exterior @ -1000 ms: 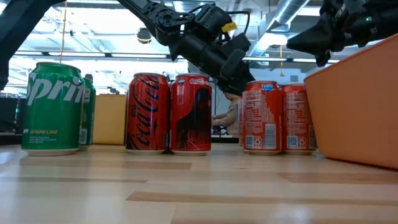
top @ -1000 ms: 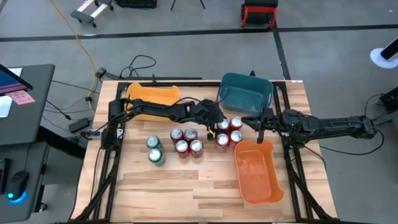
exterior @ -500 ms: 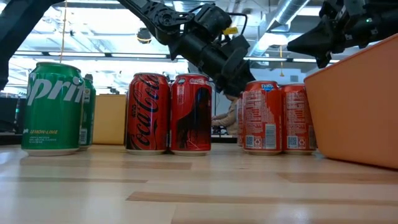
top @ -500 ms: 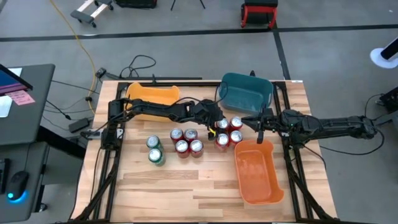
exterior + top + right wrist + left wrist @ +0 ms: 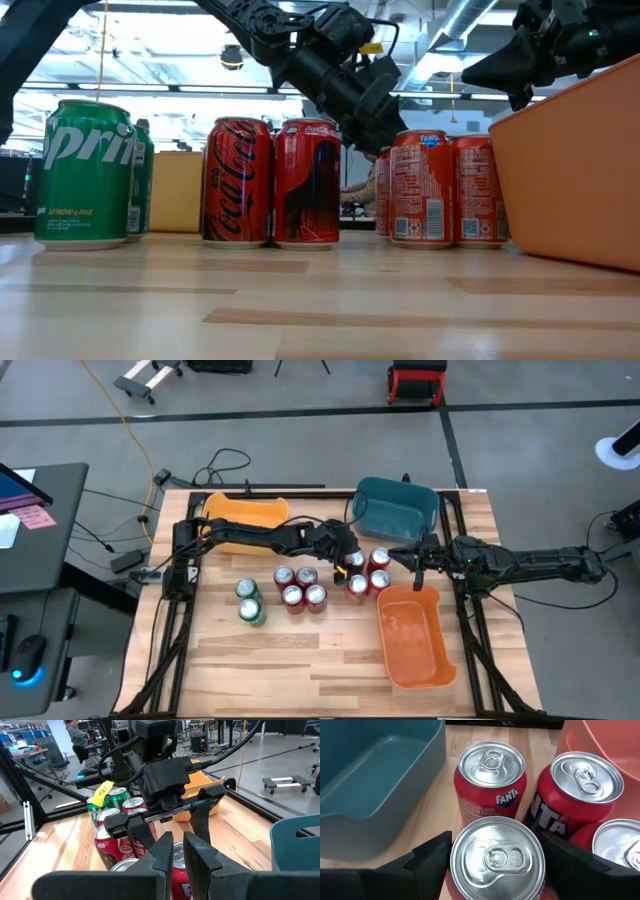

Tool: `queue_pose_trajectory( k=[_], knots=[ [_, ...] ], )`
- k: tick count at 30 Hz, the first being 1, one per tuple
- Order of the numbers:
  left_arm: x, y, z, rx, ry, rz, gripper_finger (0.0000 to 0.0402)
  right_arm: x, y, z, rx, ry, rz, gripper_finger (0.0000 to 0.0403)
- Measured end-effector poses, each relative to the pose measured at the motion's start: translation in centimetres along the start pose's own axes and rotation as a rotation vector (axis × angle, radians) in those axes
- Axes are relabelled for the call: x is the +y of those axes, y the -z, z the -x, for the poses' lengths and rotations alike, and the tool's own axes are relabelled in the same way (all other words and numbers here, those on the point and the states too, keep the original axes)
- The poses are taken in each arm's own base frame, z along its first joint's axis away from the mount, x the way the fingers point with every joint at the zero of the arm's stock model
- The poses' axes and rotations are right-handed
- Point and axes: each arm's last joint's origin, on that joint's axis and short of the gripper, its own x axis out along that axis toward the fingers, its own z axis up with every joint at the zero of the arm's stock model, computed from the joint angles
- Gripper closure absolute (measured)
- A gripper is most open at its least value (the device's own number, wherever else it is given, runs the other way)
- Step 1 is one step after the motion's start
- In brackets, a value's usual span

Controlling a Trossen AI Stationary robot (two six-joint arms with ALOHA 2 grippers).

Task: Sort soda cans
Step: Put the top left orange soda can into the yellow bin

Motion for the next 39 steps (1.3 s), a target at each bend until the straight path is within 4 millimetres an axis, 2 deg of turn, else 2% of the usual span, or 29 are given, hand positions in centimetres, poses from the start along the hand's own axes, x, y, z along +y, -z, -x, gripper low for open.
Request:
queue_pose_trajectory(
  k=[7,17,22,25,35,39],
  knots=[
    [0.0,-0.1,0.3,0.000,-0.006,0.017,0.0150,0.0,0.0,0.0,0.005,0.001,0.001,0.0335],
    [0.1,-1.3,3.8,0.034,-0.042,-0.002,0.0154,-0.1,0.2,0.0,0.025,0.005,0.002,0.0335],
    [0.0,-1.1,4.3,0.082,-0.035,-0.005,0.0153,-0.1,0.2,0.0,0.025,0.005,0.002,0.0335],
    [0.0,-0.6,4.3,0.090,-0.034,0.006,0.0138,-0.1,0.2,0.0,0.025,0.005,0.003,0.0335],
    [-0.1,0.1,3.9,0.127,-0.017,0.043,0.0047,0.0,0.2,0.0,0.025,0.005,0.003,0.0335],
    [-0.1,0.3,4.1,0.163,-0.014,0.042,0.0030,-0.1,0.4,0.0,0.037,0.007,0.006,0.0335]
  ],
)
